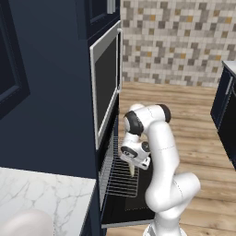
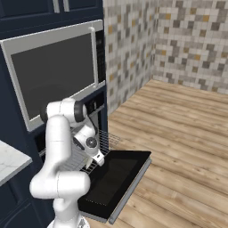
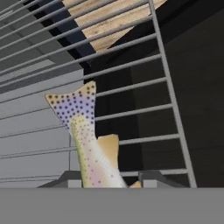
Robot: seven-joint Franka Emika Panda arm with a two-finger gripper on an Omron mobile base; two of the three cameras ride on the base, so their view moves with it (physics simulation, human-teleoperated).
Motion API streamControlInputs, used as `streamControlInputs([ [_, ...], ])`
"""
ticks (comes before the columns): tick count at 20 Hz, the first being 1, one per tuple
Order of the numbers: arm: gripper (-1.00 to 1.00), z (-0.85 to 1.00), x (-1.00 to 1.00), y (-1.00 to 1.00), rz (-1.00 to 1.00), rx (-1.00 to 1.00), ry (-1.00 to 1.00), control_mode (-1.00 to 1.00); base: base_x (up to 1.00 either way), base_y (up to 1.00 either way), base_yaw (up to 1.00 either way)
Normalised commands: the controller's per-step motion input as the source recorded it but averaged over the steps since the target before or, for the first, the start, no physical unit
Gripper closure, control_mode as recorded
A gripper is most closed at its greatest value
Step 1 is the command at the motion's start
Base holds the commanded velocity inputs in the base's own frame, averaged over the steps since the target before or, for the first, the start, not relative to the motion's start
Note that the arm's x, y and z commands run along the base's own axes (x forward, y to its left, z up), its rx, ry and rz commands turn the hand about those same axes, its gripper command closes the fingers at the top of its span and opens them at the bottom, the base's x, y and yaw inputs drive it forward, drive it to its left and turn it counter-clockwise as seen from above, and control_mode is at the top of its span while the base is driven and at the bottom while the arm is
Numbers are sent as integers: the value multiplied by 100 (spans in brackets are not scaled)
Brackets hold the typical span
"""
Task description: Place the fish on the rack of the oven, and slide the rack back inside. Close the oven door.
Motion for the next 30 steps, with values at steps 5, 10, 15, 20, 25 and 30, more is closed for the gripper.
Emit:
streamControlInputs([
  [5, 100, -25, 29, 2, 0, 0, 0, -100, 0, 0, 0],
  [10, -100, -22, 22, 3, 0, 0, 0, -100, 0, 0, 0],
  [15, -100, 0, -6, -6, 0, 0, -2, -100, 0, 0, 0],
  [20, -100, 33, -22, -12, 0, 0, -6, -100, 0, 0, 0],
  [25, -100, 52, -29, -13, 0, 0, -5, -100, 0, 0, 0],
  [30, -100, 24, -65, -69, -1, 4, 0, -100, 0, 0, 0],
])
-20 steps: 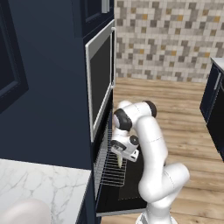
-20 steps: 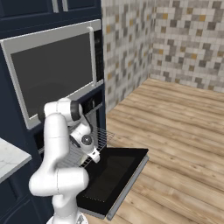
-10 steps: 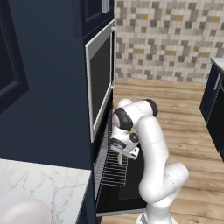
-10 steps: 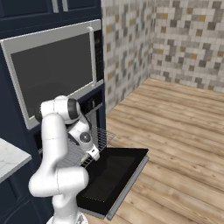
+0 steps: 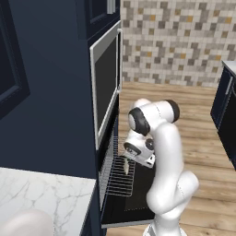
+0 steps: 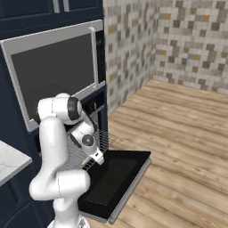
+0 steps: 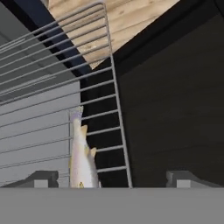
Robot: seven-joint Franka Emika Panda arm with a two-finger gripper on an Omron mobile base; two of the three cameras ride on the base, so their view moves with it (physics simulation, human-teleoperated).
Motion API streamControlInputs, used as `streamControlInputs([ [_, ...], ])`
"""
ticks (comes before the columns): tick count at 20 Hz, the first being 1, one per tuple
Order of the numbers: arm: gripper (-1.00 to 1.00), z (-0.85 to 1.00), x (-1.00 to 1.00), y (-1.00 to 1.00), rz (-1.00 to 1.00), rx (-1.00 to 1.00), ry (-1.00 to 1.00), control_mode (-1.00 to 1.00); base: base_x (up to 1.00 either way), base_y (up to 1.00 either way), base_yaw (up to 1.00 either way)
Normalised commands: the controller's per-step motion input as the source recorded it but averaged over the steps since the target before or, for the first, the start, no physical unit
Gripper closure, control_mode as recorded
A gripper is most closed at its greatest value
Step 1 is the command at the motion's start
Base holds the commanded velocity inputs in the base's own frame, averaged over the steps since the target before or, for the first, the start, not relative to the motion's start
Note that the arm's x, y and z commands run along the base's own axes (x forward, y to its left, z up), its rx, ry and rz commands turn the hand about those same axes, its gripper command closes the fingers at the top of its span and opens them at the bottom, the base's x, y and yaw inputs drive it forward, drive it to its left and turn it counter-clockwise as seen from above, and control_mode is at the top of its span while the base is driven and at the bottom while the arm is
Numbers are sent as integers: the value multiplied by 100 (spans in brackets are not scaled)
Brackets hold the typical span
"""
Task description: Place the fish on the rack of the oven, and slide the rack back inside. Close the oven door.
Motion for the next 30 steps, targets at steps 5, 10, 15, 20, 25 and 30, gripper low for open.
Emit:
streamControlInputs([
  [5, -100, 31, -61, -91, -19, 22, 0, -100, 0, 0, 0],
  [10, -100, 69, -16, -38, -38, 22, 0, -100, 0, 0, 0],
  [15, -100, 80, 0, 0, -36, 13, 5, -100, 0, 0, 0],
  [20, -100, 58, 0, -9, -32, 10, 22, -100, 0, 0, 0],
  [25, -100, 34, 0, -11, -30, 12, 19, -100, 0, 0, 0],
  [30, -100, 21, 13, -7, -17, 14, 12, -100, 0, 0, 0],
])
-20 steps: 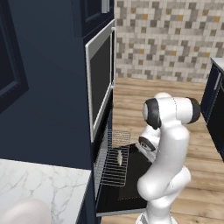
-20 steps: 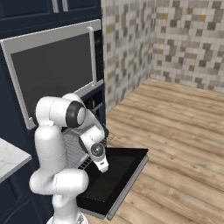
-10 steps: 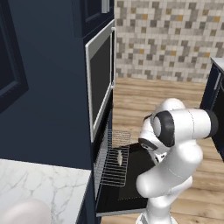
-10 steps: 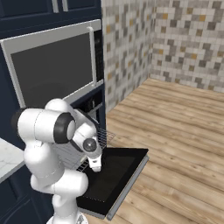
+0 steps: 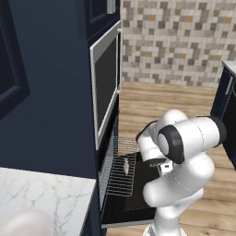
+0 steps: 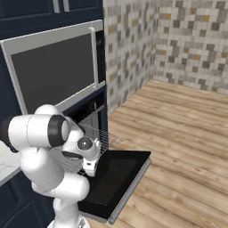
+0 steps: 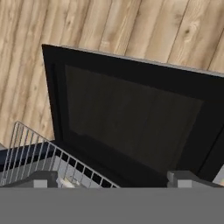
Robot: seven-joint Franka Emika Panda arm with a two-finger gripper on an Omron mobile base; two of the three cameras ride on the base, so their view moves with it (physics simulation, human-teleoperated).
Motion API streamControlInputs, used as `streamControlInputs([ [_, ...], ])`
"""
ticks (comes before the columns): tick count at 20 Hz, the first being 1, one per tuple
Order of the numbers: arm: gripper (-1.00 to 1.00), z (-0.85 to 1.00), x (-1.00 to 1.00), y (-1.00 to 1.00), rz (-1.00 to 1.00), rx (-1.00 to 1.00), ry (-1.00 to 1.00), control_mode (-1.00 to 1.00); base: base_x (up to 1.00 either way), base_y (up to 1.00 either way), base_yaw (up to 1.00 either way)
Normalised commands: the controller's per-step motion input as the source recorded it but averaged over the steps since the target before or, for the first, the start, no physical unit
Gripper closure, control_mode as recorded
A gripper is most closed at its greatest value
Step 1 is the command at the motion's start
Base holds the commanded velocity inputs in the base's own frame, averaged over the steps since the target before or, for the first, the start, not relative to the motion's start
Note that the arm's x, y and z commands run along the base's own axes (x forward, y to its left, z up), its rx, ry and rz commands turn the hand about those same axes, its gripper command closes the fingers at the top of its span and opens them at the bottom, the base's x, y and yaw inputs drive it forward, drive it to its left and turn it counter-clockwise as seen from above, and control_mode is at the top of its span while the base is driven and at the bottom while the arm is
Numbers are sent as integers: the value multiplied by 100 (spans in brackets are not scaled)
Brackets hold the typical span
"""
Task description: Place the fish on the rack of the oven, and slide the rack back inside. Close the oven door.
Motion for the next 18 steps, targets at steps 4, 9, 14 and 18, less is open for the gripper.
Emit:
streamControlInputs([
  [4, -100, 2, 9, -33, -1, 18, 1, -100, 0, 0, 0],
  [9, -100, -7, 7, -42, 0, 24, -1, -100, 0, 0, 0],
  [14, -100, -4, 14, 15, -13, 19, 9, -100, 0, 0, 0],
  [18, -100, -13, 1, 42, -25, 16, 16, -100, 0, 0, 0],
])
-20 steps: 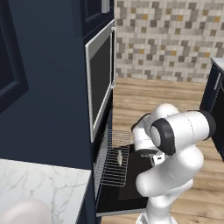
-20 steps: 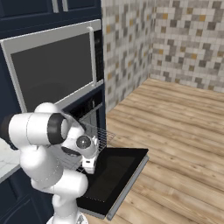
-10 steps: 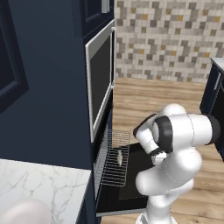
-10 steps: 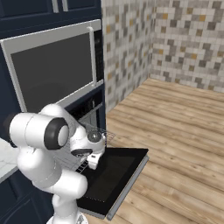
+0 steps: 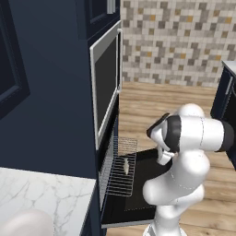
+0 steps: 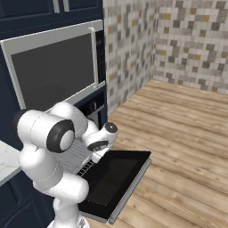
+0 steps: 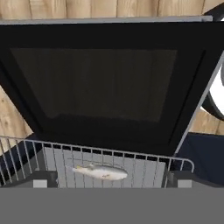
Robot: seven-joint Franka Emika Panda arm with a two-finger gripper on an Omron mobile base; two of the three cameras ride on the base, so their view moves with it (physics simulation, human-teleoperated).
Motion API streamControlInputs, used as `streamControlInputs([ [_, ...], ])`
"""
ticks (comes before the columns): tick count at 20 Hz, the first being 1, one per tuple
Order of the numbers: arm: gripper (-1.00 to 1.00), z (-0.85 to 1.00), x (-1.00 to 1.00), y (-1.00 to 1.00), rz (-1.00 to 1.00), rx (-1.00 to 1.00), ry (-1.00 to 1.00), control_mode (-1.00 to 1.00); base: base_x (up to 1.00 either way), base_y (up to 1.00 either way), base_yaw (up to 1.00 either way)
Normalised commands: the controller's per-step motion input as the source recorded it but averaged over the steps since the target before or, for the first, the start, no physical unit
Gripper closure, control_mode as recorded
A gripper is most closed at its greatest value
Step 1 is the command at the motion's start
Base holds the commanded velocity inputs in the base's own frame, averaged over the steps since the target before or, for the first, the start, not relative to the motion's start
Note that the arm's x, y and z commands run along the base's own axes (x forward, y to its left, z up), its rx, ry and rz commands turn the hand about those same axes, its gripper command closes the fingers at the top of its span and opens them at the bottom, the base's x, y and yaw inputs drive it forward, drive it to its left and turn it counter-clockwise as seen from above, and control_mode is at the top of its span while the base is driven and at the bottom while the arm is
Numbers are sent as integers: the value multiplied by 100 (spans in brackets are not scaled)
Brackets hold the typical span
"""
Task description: Place the fish on the rack of the oven, and slide the rack back inside. Close the oven door.
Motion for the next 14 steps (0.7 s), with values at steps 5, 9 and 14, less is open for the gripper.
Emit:
streamControlInputs([
  [5, -100, -44, -1, 39, -20, 5, -5, -100, 0, 0, 0],
  [9, -100, -45, 0, 3, -4, 2, -20, -100, 0, 0, 0],
  [14, -100, -28, 0, 0, 0, 0, -14, -100, 0, 0, 0],
])
